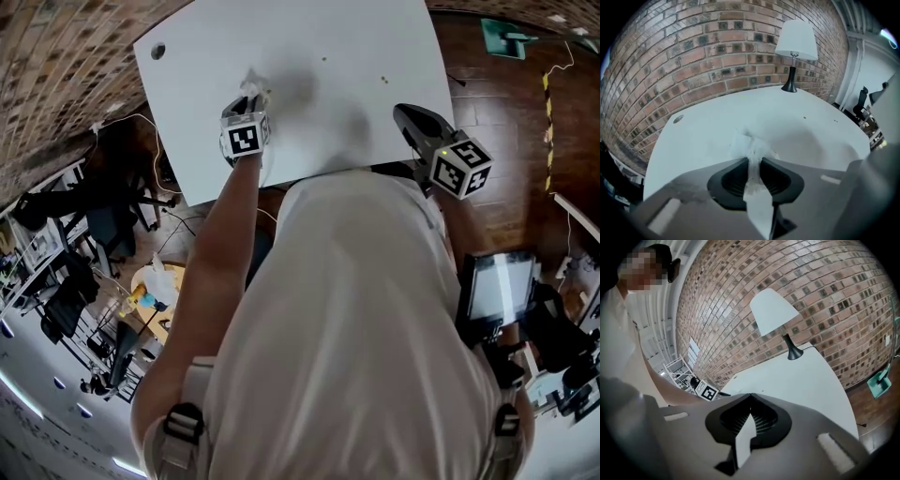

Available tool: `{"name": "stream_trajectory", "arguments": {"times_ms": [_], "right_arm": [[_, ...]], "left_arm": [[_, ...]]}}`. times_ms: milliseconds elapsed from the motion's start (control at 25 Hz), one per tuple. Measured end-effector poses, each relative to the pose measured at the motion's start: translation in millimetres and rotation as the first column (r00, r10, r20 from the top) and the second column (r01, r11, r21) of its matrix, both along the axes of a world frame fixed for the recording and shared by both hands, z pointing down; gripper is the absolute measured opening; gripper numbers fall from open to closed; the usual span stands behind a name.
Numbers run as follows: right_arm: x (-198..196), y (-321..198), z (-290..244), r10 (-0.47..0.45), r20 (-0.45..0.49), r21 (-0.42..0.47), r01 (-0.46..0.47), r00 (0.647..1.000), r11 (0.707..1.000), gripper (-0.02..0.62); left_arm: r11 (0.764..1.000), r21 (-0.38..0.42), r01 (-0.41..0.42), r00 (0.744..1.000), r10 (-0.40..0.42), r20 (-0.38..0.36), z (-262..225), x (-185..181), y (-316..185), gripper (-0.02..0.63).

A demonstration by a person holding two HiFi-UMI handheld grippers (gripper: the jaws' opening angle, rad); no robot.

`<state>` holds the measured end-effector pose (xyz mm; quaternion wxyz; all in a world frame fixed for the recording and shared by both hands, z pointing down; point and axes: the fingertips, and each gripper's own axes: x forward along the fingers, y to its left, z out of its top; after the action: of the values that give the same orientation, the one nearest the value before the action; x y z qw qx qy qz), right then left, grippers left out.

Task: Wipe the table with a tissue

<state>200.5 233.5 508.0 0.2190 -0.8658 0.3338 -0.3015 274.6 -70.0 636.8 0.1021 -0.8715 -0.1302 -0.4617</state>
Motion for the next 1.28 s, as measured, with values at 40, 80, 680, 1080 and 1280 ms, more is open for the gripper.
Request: {"name": "stream_trajectory", "arguments": {"times_ms": [40,80,680,1080,1280], "right_arm": [[-1.2,2.8,0.5,0.007,0.002,0.0,-0.007,1.0,1.0,0.005],[-2.3,5.8,1.0,0.013,0.004,-0.002,-0.013,1.0,1.0,0.005],[-3.0,9.5,-4.0,0.027,0.002,-0.003,-0.027,1.0,1.0,0.005],[-4.5,2.3,-4.7,0.017,0.002,-0.011,-0.017,1.0,1.0,0.005],[-9.1,11.3,-4.8,0.041,0.007,-0.016,-0.041,0.999,0.999,0.005]], "left_arm": [[1.0,-0.001,-0.023,1.0,0.023,-0.002,0.0,0.9,7.2,0.087],[0.999,-0.004,-0.049,0.999,0.049,-0.006,0.9,1.7,15.5,0.087],[0.935,-0.189,-0.299,0.954,0.298,-0.037,1.3,-31.9,117.5,0.08],[0.995,-0.093,-0.028,0.997,0.021,-0.071,-4.3,-6.3,7.0,0.083],[0.996,-0.061,-0.062,0.996,0.058,-0.063,7.6,1.3,29.4,0.081]]}}
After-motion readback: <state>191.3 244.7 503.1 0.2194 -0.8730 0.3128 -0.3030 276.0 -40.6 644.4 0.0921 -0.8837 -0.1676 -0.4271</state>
